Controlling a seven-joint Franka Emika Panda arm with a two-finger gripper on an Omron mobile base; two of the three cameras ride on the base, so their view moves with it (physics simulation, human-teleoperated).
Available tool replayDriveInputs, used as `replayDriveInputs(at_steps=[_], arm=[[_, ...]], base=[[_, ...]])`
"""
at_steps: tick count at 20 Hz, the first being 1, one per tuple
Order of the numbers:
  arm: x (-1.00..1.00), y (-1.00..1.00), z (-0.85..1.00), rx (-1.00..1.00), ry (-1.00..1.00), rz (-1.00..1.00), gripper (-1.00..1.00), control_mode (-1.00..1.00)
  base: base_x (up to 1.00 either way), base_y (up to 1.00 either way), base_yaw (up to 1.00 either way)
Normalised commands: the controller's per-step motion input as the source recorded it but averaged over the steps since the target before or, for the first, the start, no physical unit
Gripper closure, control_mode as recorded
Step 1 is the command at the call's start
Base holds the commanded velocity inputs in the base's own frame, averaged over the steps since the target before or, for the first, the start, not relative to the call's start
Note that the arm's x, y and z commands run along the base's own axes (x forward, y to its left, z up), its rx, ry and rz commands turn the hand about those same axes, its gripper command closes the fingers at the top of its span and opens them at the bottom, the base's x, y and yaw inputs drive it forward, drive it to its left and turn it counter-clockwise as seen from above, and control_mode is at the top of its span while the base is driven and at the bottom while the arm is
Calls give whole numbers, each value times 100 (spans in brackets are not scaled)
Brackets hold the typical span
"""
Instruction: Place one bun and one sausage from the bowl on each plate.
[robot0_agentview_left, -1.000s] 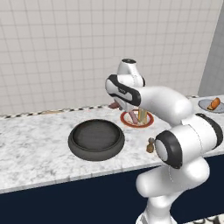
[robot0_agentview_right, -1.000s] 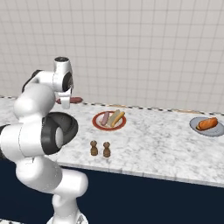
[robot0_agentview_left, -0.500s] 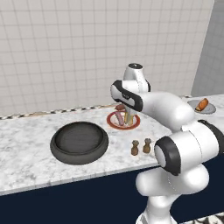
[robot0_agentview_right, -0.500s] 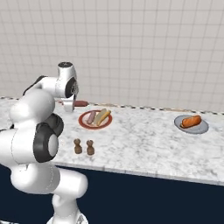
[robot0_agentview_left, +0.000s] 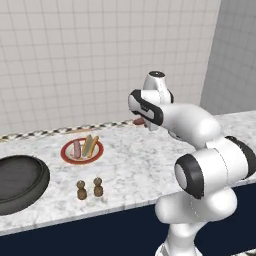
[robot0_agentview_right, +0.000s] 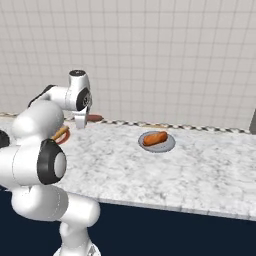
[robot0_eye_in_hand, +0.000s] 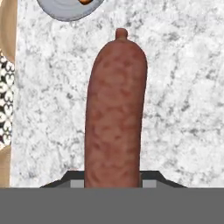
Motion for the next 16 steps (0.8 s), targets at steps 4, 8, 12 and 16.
replayDriveInputs(at_steps=[4, 8, 12, 16], arm=[[0, 0, 0, 0, 0, 0, 100, 100], [4, -15, 0, 0, -1, 0, 100, -100], [11, -46, -7, 0, -1, 2, 100, -100], [51, -22, -66, 0, 2, 25, 100, -100]], base=[[26, -100, 0], [11, -65, 0], [0, 0, 0], [0, 0, 0]])
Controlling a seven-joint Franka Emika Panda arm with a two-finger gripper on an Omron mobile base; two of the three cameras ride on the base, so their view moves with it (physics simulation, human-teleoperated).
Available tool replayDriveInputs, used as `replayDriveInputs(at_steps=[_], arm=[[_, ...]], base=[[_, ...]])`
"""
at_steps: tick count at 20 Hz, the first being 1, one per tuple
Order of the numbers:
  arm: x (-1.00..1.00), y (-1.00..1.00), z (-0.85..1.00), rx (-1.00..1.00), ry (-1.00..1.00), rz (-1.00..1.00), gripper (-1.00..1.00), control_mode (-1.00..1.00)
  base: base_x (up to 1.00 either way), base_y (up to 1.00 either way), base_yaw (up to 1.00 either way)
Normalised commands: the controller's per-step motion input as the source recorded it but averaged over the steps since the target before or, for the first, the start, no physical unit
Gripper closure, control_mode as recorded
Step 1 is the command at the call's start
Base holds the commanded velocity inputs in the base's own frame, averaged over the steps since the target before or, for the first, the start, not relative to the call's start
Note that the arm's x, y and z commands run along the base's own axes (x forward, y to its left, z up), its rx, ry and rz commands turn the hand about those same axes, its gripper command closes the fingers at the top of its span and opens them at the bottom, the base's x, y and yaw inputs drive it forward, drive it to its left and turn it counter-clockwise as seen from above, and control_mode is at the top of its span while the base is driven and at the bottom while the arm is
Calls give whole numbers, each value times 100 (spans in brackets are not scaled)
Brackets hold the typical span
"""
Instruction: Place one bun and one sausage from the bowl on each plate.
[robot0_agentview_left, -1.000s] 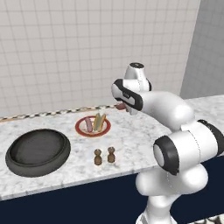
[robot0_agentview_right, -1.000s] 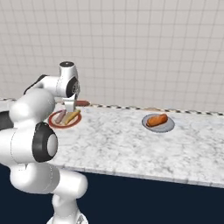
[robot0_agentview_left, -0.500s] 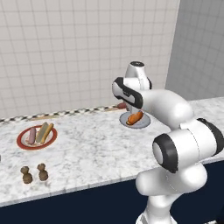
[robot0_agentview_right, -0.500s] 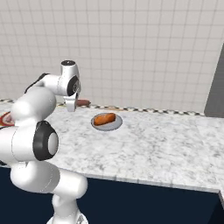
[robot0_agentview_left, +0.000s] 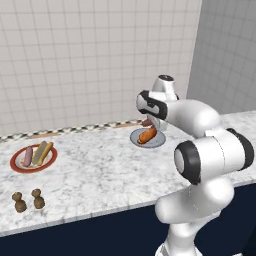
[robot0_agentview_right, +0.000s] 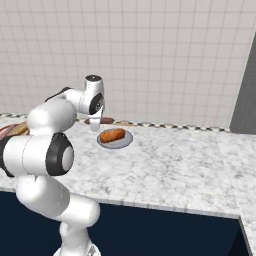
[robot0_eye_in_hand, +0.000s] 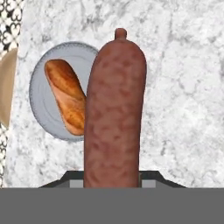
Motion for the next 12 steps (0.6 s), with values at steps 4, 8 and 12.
replayDriveInputs(at_steps=[4, 8, 12], arm=[[14, -65, -79, 9, -12, 33, 100, -100], [17, -61, -49, 9, -15, 29, 100, -100], [55, 0, -53, 0, -15, 32, 100, -100]], base=[[0, 0, 0], [0, 0, 0], [0, 0, 0]])
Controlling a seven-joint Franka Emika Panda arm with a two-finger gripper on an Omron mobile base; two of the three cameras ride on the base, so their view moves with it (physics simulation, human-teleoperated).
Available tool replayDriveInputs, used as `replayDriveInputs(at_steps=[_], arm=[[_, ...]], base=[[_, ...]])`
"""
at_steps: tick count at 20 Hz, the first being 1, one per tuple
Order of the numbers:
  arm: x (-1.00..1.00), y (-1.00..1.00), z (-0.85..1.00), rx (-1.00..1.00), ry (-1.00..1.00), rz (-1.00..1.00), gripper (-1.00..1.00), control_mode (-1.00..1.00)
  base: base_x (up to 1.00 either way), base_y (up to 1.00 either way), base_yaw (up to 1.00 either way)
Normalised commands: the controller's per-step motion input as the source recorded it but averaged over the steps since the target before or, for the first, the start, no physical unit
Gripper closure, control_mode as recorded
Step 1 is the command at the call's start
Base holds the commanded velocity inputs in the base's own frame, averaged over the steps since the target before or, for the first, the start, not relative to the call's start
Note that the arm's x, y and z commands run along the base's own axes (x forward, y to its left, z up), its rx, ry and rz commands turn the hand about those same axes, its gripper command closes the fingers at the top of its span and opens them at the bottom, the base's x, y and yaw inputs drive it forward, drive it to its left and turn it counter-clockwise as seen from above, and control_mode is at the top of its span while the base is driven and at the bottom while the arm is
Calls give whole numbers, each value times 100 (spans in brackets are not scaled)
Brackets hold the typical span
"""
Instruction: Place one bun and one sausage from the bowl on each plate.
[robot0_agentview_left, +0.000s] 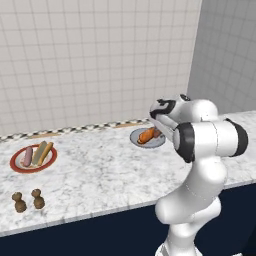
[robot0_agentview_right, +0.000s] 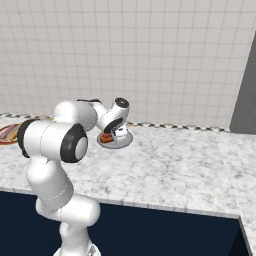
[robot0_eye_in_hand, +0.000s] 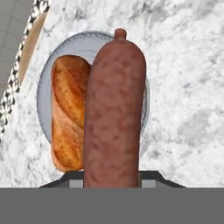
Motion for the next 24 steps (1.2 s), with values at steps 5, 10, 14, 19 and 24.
replayDriveInputs(at_steps=[5, 10, 14, 19, 24], arm=[[47, -2, -40, 0, -2, 27, 100, -100], [29, 0, -34, -3, 0, 20, 100, -100], [38, 0, -20, -1, 0, 18, 100, -100], [22, 0, -13, -2, -1, 16, -100, -100], [0, 0, 14, 0, -17, 16, -100, -100]], base=[[0, 0, 0], [0, 0, 0], [0, 0, 0], [0, 0, 0], [0, 0, 0]])
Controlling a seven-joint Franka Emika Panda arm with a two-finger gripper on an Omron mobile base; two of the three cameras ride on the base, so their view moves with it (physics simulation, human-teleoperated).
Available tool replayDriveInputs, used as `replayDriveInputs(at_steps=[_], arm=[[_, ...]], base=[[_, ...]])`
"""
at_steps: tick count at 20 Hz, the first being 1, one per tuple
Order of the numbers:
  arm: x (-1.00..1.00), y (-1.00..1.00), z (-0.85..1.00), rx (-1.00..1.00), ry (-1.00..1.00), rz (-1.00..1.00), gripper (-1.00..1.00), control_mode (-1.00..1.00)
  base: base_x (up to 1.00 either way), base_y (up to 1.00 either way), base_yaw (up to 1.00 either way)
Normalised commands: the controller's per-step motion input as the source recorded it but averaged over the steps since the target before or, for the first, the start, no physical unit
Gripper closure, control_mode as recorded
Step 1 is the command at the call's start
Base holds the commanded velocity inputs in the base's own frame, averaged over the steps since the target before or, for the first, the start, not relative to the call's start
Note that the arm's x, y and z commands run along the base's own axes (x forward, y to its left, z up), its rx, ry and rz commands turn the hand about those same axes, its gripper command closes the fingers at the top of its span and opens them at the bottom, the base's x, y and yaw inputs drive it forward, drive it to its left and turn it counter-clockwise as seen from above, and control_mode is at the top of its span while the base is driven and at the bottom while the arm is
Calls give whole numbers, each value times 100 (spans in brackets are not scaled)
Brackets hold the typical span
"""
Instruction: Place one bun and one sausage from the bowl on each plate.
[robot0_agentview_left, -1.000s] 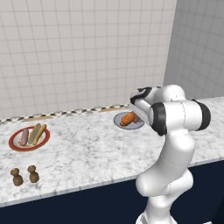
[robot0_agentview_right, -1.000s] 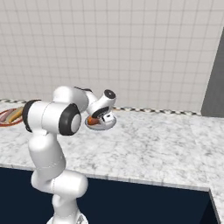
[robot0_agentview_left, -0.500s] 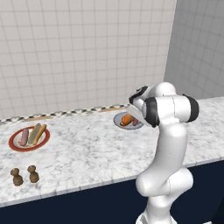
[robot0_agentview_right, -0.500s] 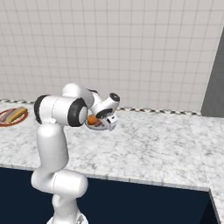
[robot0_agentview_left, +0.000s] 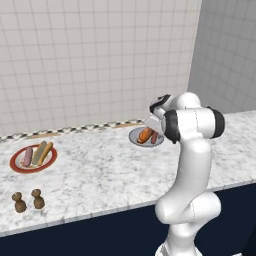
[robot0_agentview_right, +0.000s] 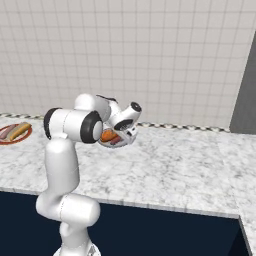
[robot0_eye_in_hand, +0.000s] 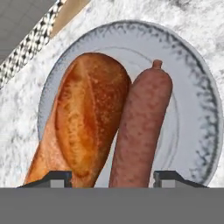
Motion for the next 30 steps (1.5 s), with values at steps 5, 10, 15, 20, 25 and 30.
replayDriveInputs(at_steps=[5, 10, 15, 20, 25, 30], arm=[[-8, -1, 67, 1, -30, 22, -100, -100], [-51, -2, 100, -12, -33, 21, -100, -100], [-87, 44, 100, -33, -15, 22, -100, -100], [-100, 71, 100, -44, 0, 24, -100, -100], [-100, 56, 78, -41, 7, 21, -100, -100], [-100, -7, -22, -8, 0, 7, -100, -100]], base=[[0, 0, 0], [0, 0, 0], [0, 0, 0], [0, 0, 0], [0, 0, 0], [0, 0, 0]])
